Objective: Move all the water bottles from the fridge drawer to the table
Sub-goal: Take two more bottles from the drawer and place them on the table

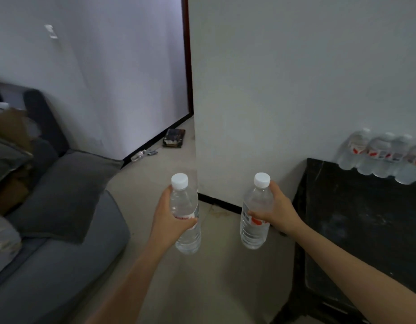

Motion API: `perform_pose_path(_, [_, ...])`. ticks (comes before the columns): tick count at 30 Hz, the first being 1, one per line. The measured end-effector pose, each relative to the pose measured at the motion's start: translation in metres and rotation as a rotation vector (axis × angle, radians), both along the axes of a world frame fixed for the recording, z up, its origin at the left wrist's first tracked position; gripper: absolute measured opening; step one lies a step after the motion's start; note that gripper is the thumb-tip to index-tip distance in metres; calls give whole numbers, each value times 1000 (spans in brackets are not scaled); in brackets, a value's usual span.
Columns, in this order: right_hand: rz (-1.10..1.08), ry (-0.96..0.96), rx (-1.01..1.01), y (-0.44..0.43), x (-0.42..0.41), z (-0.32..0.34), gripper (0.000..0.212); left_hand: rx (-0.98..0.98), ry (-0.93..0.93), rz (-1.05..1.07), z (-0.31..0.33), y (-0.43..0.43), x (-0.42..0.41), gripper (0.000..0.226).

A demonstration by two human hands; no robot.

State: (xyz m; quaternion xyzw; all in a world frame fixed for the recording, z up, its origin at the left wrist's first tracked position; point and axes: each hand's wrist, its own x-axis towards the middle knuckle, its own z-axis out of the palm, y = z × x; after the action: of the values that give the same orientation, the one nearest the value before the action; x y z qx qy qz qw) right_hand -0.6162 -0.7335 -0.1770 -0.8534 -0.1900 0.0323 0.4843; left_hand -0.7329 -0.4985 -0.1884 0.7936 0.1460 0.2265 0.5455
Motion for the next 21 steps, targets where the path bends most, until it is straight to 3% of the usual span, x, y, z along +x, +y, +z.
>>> perform_pose_path(12, [-147,68,-27,-20,109,-23,68,-39,29,-117,-20,-12,155,88])
perform_pose_path(18, [-286,87,-37,-20,189,-20,62,-50,-8,-243,-23,-8,262,84])
perform_pose_path(21, [-367,111,-39,-20,233,-19,69,-32,-13,-307,-26,-3,323,85])
